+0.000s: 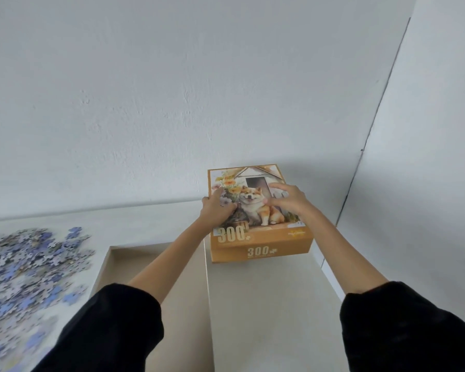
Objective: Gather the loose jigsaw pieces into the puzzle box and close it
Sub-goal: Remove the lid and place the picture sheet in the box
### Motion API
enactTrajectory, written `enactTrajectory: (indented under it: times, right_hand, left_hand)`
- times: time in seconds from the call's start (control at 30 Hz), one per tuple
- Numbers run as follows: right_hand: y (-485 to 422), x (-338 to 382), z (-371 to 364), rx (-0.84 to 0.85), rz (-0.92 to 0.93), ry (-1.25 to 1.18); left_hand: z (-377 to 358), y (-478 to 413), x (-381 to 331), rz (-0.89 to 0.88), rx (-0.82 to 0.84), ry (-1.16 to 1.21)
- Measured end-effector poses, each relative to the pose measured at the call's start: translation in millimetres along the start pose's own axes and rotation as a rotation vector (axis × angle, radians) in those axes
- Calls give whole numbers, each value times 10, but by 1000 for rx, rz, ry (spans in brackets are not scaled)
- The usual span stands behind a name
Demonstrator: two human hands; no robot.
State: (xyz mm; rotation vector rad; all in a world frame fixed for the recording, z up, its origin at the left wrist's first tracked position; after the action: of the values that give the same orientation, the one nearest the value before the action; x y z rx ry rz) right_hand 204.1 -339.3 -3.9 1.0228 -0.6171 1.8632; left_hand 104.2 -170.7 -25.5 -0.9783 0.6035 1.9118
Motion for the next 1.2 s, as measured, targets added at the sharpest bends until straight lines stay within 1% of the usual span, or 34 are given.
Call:
enactTrajectory:
  times: [0.23,0.43,0.7,0.8,0.87,0.9,0.97,1.0,1.07,1.2]
  right_hand:
    - [-313,-343,-242,70,-47,-20]
    - [-484,-416,-401,93,-43,17]
    - [-585,-461,-435,101,-36,63]
    - [-574,-465,-455,84,-38,155]
    - [-533,-425,-467,-3,-15,249]
    - [-498,-374,-461,-64,7,244]
    - [-425,-244,-440,-153,82,156]
    - [-383,-170,-431,-162,134,113]
    - [-282,-12,-435,-122,202,61]
    - [-29,271,-567,-34,239,13]
  left_hand:
    - [-165,-196,189,77,7,-73]
    - [-149,-317,297,137,-1,-102]
    - [-145,-366,309,129,-23,-103]
    - [-135,-330,310,114,-27,-96]
    - [-112,-286,287,98,-36,-104]
    - [-86,-269,260,79,-45,-107]
    - [-4,-236,180,29,-74,-114]
    - [51,-210,135,2,-87,-121]
    - [168,-135,61,-43,-106,-140]
    - [383,158,16,-127,-116,-175]
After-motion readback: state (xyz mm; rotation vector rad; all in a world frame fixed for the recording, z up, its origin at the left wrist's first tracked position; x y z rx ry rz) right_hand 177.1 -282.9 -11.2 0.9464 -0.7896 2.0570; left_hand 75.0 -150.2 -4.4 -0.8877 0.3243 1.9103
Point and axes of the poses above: each hand's wrist, its own y-axis away from the middle knuckle, its own z-axis out of the back of the hand, x = y × z, the point moved 2 cm from there along -y, towards the middle knuckle
